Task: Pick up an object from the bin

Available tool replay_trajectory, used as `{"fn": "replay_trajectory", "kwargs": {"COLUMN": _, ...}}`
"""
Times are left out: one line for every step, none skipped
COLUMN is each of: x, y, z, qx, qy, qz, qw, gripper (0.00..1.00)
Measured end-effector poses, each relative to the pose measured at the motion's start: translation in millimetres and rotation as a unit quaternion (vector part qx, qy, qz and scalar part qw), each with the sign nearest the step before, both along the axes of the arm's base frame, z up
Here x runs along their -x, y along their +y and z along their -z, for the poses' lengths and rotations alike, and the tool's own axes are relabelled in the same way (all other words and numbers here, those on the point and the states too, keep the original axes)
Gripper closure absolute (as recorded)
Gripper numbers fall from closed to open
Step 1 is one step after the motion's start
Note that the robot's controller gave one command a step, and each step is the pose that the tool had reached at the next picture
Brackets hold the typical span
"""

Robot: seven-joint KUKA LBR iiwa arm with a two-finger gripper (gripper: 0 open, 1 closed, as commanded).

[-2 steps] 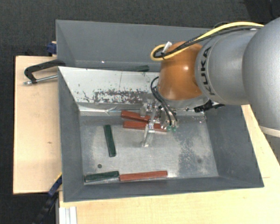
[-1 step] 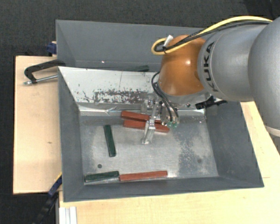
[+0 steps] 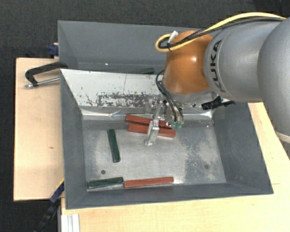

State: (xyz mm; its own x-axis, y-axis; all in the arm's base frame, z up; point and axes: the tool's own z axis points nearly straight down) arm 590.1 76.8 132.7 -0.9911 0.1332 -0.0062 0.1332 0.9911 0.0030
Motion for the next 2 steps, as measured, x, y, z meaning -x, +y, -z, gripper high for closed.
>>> {"fn": "replay_trajectory", "kwargs": {"x": -10.4, "y": -6.7, "z": 56.3, "qx": 0.000, "qy": 0.0021, "qz": 0.101, "qw": 0.9949, "gripper": 0.00}}
{"fn": "replay_trajectory", "kwargs": {"x": -3.2, "y": -7.4, "z": 67.0, "qx": 0.000, "qy": 0.0018, "qz": 0.085, "qw": 0.9964, "gripper": 1.00}}
